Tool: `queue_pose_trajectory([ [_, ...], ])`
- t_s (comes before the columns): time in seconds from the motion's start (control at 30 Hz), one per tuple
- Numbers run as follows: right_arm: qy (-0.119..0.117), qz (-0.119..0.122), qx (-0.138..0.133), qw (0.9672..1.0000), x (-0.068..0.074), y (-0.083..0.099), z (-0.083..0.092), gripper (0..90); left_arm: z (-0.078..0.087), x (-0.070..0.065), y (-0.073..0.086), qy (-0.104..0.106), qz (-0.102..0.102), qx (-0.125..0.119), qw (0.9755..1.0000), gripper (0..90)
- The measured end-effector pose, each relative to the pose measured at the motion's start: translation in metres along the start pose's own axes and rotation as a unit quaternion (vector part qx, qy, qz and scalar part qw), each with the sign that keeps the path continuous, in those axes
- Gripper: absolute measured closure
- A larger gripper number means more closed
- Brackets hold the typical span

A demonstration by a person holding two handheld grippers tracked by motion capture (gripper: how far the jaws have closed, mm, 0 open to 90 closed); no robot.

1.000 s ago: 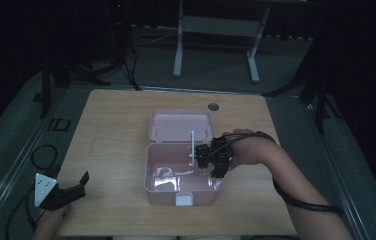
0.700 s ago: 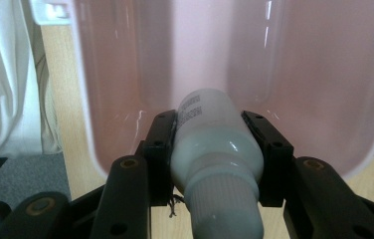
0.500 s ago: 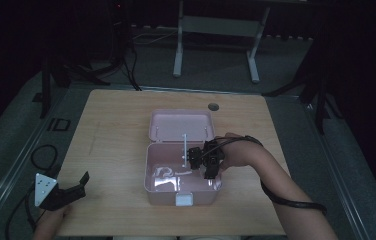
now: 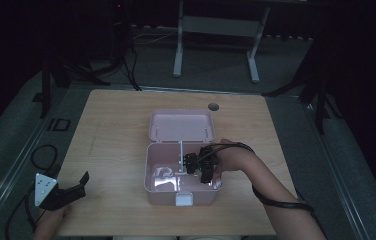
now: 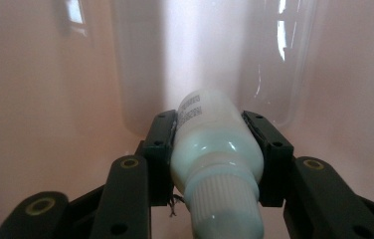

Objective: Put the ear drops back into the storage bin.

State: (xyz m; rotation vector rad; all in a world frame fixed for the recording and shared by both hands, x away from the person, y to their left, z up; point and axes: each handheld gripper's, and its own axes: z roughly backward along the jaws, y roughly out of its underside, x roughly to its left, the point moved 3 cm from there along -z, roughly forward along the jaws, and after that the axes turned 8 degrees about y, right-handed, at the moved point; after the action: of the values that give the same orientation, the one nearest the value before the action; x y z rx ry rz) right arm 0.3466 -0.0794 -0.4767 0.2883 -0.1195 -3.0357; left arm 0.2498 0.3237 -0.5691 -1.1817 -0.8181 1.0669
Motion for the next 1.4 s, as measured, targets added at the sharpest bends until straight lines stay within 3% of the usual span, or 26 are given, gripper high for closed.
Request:
queue_pose_trajectory([
  [0.3,0.009,0.006,0.006,0.9999,-0.001,-0.003,-0.012,59.5,0.0,0.0,0.0,0.0,-0.001,0.001,1.0,0.4],
  [0.43,-0.002,0.006,0.025,0.9997,0.0,-0.006,-0.023,59.4,0.0,0.0,0.0,-0.001,0.0,0.001,1.0,0.4],
  [0.9,-0.023,0.015,0.05,0.9984,0.002,-0.01,-0.046,59.4,0.0,0.0,0.0,-0.001,-0.001,0.001,1.0,0.4],
  [1.4,-0.026,0.014,0.059,0.9978,0.002,-0.01,-0.048,58.2,0.0,0.0,0.0,-0.001,-0.001,0.001,1.0,0.4],
])
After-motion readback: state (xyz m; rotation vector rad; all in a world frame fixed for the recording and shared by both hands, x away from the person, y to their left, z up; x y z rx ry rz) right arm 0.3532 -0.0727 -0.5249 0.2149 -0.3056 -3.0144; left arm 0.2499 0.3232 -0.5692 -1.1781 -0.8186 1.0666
